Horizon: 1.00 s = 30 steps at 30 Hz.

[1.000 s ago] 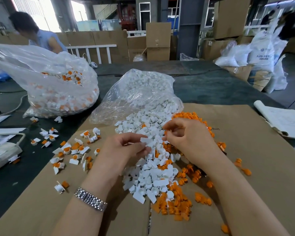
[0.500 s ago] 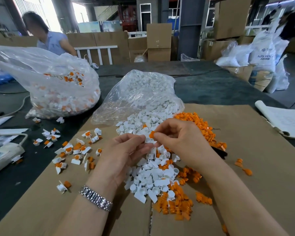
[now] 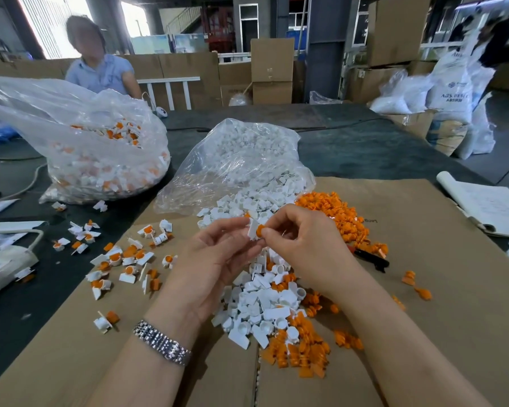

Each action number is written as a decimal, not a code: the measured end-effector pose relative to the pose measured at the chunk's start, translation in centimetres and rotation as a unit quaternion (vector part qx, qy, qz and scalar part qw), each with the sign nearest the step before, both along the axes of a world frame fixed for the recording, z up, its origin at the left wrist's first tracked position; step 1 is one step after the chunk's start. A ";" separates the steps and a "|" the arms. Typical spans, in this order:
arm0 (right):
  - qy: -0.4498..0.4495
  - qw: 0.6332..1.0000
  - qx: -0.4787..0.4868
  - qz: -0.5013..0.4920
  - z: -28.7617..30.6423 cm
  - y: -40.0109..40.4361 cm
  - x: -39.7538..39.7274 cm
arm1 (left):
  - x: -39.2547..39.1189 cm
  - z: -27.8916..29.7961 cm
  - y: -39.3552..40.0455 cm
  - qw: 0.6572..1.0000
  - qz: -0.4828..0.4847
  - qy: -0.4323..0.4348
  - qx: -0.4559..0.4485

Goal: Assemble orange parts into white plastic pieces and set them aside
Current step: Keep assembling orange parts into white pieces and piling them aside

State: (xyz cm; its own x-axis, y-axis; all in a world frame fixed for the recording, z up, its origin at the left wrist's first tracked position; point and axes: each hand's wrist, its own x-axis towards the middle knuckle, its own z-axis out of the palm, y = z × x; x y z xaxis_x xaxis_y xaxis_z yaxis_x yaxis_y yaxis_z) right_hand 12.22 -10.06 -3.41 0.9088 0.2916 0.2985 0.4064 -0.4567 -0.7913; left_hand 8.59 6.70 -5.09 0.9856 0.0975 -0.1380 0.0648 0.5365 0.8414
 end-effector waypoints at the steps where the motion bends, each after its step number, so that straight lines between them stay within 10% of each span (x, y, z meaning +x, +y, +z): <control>1: 0.002 1.000 0.002 0.002 0.1 0.0 0.0 | 0.0 0.0 0.1 1.000 -0.005 -0.002 -0.002; 13: 0.120 0.989 0.085 0.013 0.3 -0.2 -0.1 | -0.8 0.0 -0.2 0.950 0.043 -0.076 0.300; 21: 0.063 0.989 0.085 0.103 1.0 -1.2 -0.1 | -0.2 0.0 0.3 0.991 0.003 -0.083 0.103; 30: -0.074 0.994 0.034 0.071 0.6 -0.7 -0.3 | -0.1 -0.2 0.3 0.991 0.005 -0.094 0.092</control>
State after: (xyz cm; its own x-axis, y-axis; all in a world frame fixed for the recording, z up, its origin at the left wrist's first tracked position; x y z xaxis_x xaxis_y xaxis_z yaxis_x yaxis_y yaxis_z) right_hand 11.87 -10.74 -2.83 0.8043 0.3884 0.4497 0.5778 -0.3346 -0.7445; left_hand 8.50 6.98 -5.28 0.9911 0.1142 0.0682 -0.1064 0.3728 0.9218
